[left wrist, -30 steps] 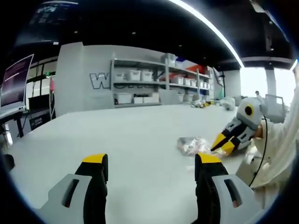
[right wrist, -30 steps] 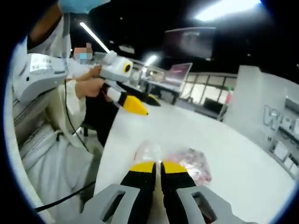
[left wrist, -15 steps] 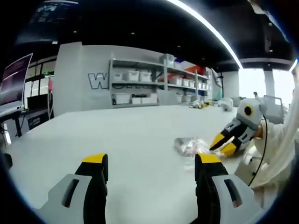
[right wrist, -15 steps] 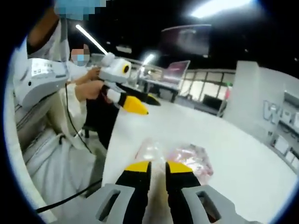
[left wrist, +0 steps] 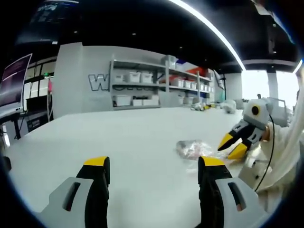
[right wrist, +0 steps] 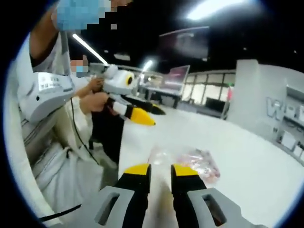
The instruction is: Open the resealable bag by pulling the two sides of the seal apart until the entire bag opening is separated and visibly accessible.
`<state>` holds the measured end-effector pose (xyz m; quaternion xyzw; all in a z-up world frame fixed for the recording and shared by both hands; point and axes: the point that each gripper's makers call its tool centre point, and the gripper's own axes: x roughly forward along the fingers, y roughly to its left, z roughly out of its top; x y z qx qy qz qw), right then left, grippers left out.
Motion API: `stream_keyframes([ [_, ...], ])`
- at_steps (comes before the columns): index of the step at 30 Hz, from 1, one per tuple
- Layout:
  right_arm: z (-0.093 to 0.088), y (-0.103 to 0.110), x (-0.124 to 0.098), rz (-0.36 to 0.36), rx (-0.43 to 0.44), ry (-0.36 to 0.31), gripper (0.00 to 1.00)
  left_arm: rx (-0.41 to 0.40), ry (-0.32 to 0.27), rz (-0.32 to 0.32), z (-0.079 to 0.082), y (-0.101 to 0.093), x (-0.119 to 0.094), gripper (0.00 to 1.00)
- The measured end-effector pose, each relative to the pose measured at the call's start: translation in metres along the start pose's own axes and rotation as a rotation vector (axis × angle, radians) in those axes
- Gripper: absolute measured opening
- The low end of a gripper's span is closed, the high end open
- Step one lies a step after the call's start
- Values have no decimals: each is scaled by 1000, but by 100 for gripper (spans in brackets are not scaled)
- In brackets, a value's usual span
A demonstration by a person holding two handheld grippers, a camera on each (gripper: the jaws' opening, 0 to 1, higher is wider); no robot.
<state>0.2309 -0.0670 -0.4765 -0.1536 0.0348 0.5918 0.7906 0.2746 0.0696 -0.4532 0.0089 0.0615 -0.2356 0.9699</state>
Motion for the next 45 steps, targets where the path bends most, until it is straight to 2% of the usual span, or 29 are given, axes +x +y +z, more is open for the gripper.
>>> stream_keyframes([
  [6,6,0,-2,-17,34,-15,17,-4,2,3,-2,0,-1,75],
  [12,7,9,0,-17,58,-13,18,-7,0,0,-2,0,-1,75],
  [16,15,9,4,-53,65,-14,19,-8,0,-1,-3,-1,-1,75],
  [18,19,6,7,-83,49,-13,19,-9,-1,-2,-3,-2,-1,75],
  [27,22,9,24,-116,-39,38,19,-14,-5,1,-4,-1,-5,75],
  [32,18,11,35,-137,-172,109,18,-17,-2,-3,-5,-2,-4,75],
  [36,17,15,39,-134,-193,120,18,-22,-5,-3,-6,-2,-4,75],
  [45,13,8,42,-161,-250,154,15,-25,-4,0,-6,-1,-5,75],
])
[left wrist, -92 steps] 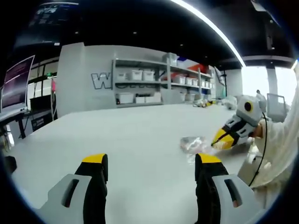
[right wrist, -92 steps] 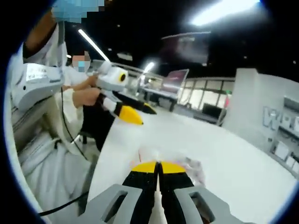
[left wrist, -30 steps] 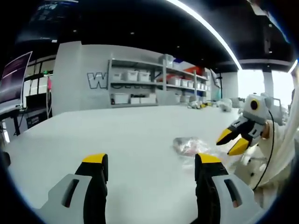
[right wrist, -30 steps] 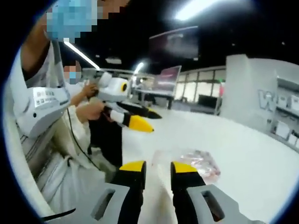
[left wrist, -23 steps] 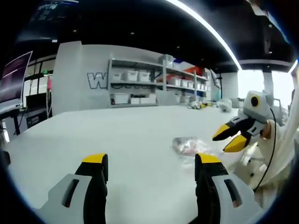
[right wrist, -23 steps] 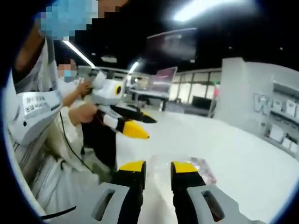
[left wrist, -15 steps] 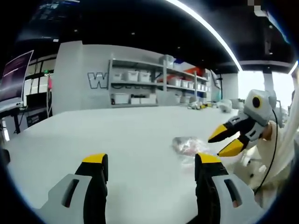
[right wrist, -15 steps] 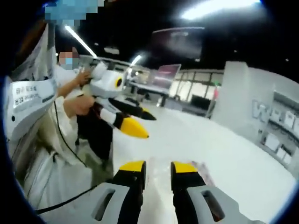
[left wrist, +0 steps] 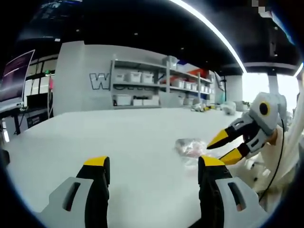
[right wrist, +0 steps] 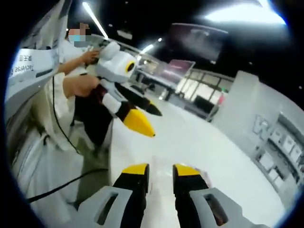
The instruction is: Open the resealable bag by pulling the two sides of the seal apart until the entire bag opening is separated and visibly accessible.
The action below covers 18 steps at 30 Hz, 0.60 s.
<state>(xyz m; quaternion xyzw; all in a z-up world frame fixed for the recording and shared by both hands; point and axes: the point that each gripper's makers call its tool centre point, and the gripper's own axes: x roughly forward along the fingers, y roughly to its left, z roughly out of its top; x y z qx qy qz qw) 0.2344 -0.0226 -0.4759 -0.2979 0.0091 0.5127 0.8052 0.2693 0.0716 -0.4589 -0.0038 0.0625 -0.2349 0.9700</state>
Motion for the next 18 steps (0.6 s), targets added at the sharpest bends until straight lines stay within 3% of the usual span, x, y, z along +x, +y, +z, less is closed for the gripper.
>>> stream_keyframes([
  [7,-3,1,0,-21,-72,39,14,0,1,3,0,1,1,75],
  [18,-6,-1,-1,-32,-83,51,13,2,1,2,0,0,1,75],
])
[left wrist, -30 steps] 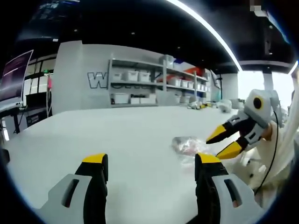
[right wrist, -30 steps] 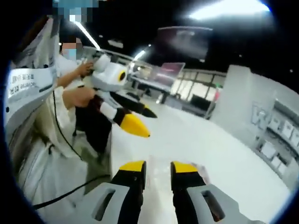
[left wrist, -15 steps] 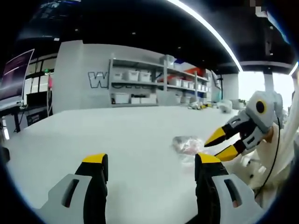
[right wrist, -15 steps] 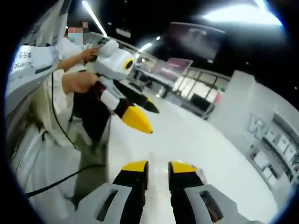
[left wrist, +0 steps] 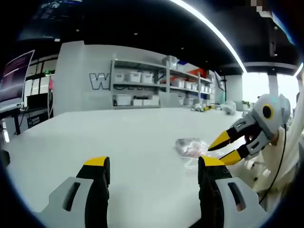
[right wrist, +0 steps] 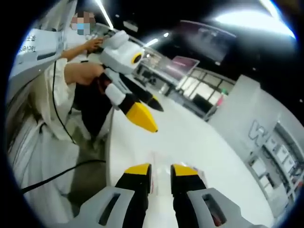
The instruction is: Open the resealable bag by pulling the two sides of the seal apart until the entire bag opening is separated and visibly accessible.
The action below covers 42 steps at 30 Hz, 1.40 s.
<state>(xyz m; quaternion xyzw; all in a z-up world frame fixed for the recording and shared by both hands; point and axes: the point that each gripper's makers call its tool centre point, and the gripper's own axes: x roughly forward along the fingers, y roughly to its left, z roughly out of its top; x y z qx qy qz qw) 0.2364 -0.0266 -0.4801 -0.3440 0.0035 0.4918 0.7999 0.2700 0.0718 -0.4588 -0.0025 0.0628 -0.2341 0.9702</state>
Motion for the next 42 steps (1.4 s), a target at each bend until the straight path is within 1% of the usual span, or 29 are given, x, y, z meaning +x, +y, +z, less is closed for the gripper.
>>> stream_keyframes([
  [6,-4,1,0,9,11,11,10,4,0,-5,1,-2,1,75],
  [10,-5,1,0,8,14,18,10,6,-4,-6,3,-2,1,75],
  [13,-6,2,0,7,10,31,7,7,-4,-8,3,-3,1,75],
  [17,-6,3,-1,-2,4,41,5,6,-2,-10,2,-3,1,75],
  [30,-14,6,2,6,48,59,0,0,-4,-8,1,-1,0,75],
  [34,-14,7,3,10,75,49,0,0,-1,-11,-1,-3,0,75],
  [36,-14,6,3,8,131,42,0,0,2,-11,-1,-3,1,75],
  [42,-16,5,2,-2,161,36,0,-2,4,-14,-2,-4,2,75],
])
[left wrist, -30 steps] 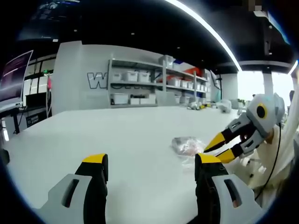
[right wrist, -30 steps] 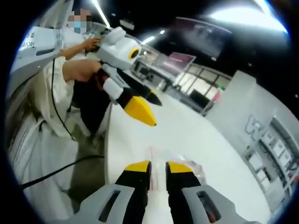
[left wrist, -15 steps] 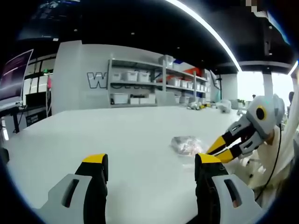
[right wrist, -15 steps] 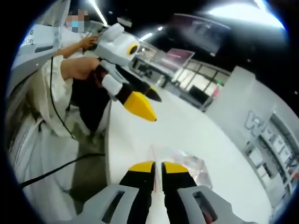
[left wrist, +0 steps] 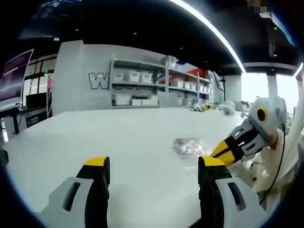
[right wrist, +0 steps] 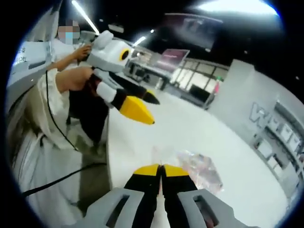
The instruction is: Open the resealable bag by pulling the two sides of the seal apart until the entire bag opening is separated and visibly accessible.
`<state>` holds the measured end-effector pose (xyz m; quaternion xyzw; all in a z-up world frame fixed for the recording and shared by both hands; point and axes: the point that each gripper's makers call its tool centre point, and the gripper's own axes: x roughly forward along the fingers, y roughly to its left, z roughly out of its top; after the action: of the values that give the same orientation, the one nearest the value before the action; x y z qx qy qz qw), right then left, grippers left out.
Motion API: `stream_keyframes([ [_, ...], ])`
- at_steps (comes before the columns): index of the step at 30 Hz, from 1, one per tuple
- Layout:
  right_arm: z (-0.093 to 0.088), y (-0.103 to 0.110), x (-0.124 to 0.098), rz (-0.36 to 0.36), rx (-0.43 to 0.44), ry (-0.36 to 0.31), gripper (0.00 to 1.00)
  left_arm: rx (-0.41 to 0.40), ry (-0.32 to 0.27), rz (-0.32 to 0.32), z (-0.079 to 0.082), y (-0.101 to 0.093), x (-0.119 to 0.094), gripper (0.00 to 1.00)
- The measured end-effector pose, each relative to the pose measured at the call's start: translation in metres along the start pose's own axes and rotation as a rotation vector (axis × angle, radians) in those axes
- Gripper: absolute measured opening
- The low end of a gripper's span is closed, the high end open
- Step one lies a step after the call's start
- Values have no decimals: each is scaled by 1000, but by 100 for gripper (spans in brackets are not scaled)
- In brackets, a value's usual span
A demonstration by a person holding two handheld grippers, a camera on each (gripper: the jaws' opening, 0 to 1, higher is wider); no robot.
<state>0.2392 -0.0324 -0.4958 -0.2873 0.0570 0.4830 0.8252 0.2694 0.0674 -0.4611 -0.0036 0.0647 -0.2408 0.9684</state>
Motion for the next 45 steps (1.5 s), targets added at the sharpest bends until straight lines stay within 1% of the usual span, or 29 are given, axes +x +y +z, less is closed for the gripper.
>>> stream_keyframes([
  [3,3,-2,-1,-13,35,-31,0,-8,-1,-13,-1,-5,2,75],
  [5,4,-2,-1,-16,59,-38,0,-28,-4,-38,-1,-12,4,75],
  [8,5,-4,-1,-29,123,-71,0,-80,8,-89,-4,-26,7,72],
  [9,5,-3,-1,-21,139,-72,0,-109,7,-106,-4,-31,8,71],
  [12,5,-2,-1,-22,142,-74,0,-160,5,-139,-6,-36,9,68],
  [14,5,-1,-1,-21,144,-79,0,-172,10,-147,-7,-38,9,65],
  [17,6,-1,0,-18,151,-84,0,-192,30,-150,-10,-39,9,64],
  [19,7,-2,1,-20,160,-92,0,-242,40,-158,-11,-41,9,62],
  [21,8,-3,0,-22,171,-98,0,-271,44,-169,-12,-42,10,60],
  [23,9,-4,0,-28,180,-106,0,-273,45,-174,-14,-45,11,59],
  [25,9,-6,-1,-34,190,-114,0,-252,22,-191,-12,-49,12,51],
  [27,9,-8,-3,-44,200,-114,0,-278,31,-217,-14,-54,13,48],
  [29,9,-12,-5,-56,210,-122,0,-297,38,-229,-17,-57,15,47],
  [33,12,-16,-7,-69,234,-143,0,-280,14,-252,-17,-60,19,44],
  [34,12,-17,-7,-69,248,-145,0,-256,0,-265,-17,-63,20,43],
  [36,12,-17,-6,-70,269,-147,0,-262,-10,-261,-17,-63,20,41],
  [37,12,-18,-6,-72,276,-150,0,-282,-17,-272,-15,-64,20,40],
  [38,12,-18,-6,-74,285,-155,0,-325,-9,-293,-16,-67,20,37],
  [39,12,-18,-6,-75,294,-159,0,-332,-12,-300,-15,-68,20,34],
  [44,11,-16,-6,-73,336,-172,0,-394,-6,-303,-14,-67,25,34],
  [45,10,-16,-5,-73,340,-175,0,-416,8,-309,-14,-69,25,31],
])
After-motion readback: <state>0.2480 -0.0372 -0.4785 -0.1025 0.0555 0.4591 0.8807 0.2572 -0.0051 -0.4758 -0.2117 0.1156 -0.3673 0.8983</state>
